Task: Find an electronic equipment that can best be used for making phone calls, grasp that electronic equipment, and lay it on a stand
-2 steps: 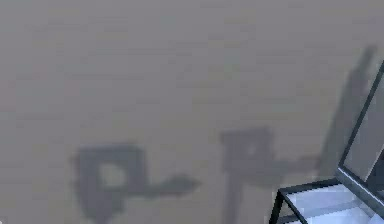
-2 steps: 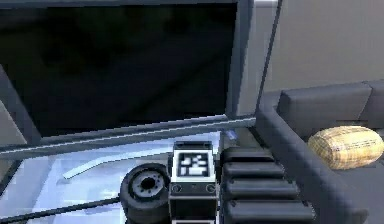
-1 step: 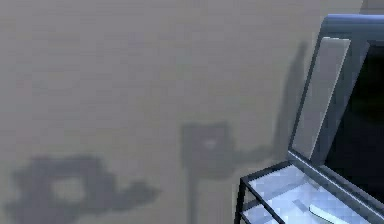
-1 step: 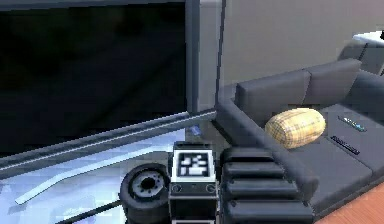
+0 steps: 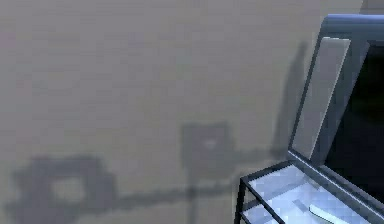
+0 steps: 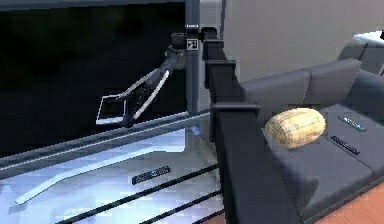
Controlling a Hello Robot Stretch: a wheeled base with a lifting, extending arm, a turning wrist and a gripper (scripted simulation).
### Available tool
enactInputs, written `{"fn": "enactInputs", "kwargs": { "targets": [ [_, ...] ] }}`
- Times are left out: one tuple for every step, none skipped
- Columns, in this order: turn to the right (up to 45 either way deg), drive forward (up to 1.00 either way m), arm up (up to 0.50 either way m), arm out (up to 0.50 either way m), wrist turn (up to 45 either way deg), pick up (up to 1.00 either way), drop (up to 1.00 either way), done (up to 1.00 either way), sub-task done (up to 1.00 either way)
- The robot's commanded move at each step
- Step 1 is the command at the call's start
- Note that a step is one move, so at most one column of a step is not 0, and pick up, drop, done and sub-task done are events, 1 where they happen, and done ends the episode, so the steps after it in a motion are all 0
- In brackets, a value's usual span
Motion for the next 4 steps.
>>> {"fn": "enactInputs", "kwargs": {
  "targets": [
    [0.0, 0.00, 0.00, 0.00, 39.0, 0.00, 0.00, 0.00, 0.00],
    [0.0, 0.00, -0.18, 0.00, 0.0, 0.00, 0.00, 0.00, 0.00],
    [0.0, 0.00, -0.32, 0.00, 0.0, 0.00, 0.00, 0.00, 0.00],
    [0.0, 0.00, 0.00, 0.00, 0.0, 0.00, 1.00, 0.00, 0.00]
  ]
}}
